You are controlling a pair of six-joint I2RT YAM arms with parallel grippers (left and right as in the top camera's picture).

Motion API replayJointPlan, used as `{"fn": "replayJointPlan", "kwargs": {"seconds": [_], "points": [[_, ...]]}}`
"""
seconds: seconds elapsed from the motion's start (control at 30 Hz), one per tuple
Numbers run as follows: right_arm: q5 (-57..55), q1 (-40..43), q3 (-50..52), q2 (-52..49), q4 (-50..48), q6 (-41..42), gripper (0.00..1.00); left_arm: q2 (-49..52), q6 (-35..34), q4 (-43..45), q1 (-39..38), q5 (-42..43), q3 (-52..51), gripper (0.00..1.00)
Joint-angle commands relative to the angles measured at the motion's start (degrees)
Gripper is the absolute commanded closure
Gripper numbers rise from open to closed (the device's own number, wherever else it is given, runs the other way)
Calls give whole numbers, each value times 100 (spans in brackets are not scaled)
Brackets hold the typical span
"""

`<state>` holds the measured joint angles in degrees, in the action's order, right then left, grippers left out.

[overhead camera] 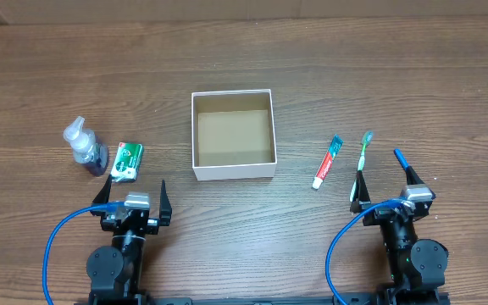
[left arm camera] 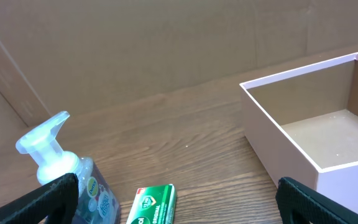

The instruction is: Pack container

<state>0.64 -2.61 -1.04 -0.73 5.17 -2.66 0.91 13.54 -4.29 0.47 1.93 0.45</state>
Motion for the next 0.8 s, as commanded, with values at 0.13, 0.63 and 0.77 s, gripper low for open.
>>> {"fn": "replayJointPlan", "kwargs": {"seconds": [0.13, 0.63, 0.77], "points": [[199, 4, 55, 57, -118, -17, 0, -66, -48, 9, -9, 107, -17, 0], [463, 7, -1047, -1095, 330, 1043, 0, 310, -1727, -1449, -7, -463, 1545, 0], [463, 7, -2044, -2258, 986, 1038, 0, 1167, -2131, -2586, -7, -1191, 2946, 0]]}}
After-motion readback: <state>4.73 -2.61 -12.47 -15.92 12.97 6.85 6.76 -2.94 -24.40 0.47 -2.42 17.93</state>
